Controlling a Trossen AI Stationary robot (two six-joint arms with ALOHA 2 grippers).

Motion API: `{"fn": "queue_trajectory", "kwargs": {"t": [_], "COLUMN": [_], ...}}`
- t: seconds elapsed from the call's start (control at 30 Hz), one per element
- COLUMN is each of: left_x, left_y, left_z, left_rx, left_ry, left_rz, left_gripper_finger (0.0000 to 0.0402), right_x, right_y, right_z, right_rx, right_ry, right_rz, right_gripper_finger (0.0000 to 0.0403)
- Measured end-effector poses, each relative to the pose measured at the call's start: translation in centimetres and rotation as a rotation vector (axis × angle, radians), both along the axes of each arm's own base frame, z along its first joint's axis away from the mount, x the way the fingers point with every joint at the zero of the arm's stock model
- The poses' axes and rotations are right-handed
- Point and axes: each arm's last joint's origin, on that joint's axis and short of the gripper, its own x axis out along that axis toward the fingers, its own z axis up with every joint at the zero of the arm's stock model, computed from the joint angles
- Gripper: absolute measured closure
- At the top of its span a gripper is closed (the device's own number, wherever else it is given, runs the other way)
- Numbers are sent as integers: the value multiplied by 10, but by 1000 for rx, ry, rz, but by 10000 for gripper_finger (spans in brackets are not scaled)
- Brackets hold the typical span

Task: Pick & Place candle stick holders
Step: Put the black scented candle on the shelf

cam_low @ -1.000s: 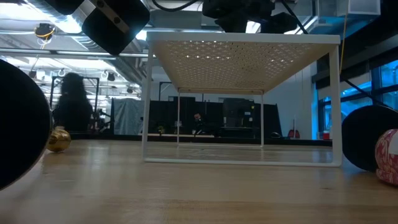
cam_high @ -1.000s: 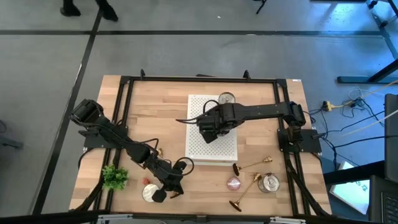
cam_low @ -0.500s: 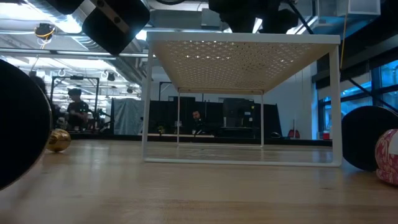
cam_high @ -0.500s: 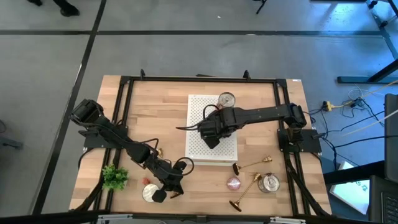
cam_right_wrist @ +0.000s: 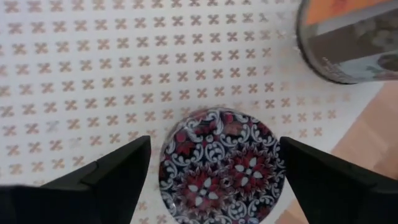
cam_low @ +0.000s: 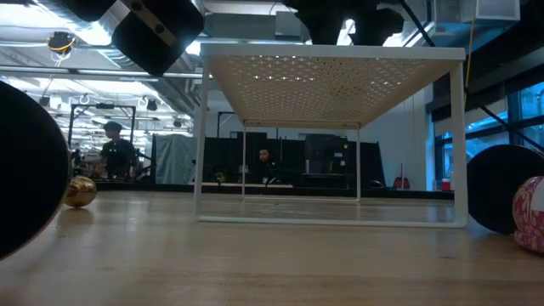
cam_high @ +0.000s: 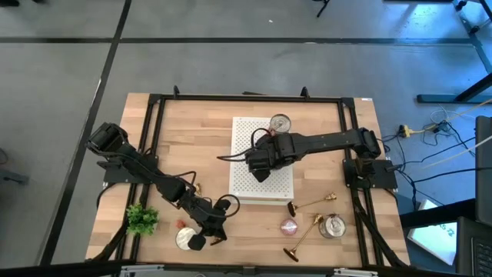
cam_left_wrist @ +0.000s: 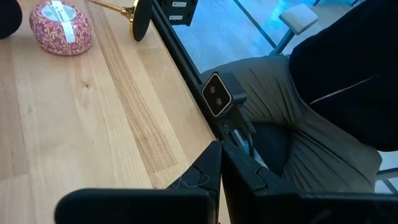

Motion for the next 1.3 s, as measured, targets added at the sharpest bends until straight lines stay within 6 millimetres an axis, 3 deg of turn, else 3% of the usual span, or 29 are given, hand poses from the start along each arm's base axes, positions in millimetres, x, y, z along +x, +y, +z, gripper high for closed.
{"fn": "queue_trajectory", "kwargs": {"t": [0.3, 0.6, 0.73, 0.83, 1.07, 1.17, 1.3], "left_x": [0, 0, 0, -1, -2, -2, -1], "left_y": [0, 0, 0, -1, -3, -2, -2], "left_z": [0, 0, 0, -1, -1, -1, -1], "left_rx": [1, 1, 2, 5, 10, 17, 14], "left_ry": [4, 3, 6, 3, 0, -4, 0], "left_rz": [1, 1, 0, -6, -4, 11, 32], "left_gripper_finger": [396, 396, 396, 396, 396, 396, 396], "right_x": [0, -3, -8, -14, -27, -34, -47], "right_y": [17, 39, 63, 85, 140, 157, 168], "right_z": [3, 29, 44, 52, 53, 50, 47], "right_rx": [-101, -253, -249, -150, 85, 98, 34], "right_ry": [-50, -188, -252, -259, -309, -315, -308], "right_rz": [55, 91, 204, 358, 629, 668, 579], "right_gripper_finger": [48, 48, 48, 48, 48, 48, 54]}}
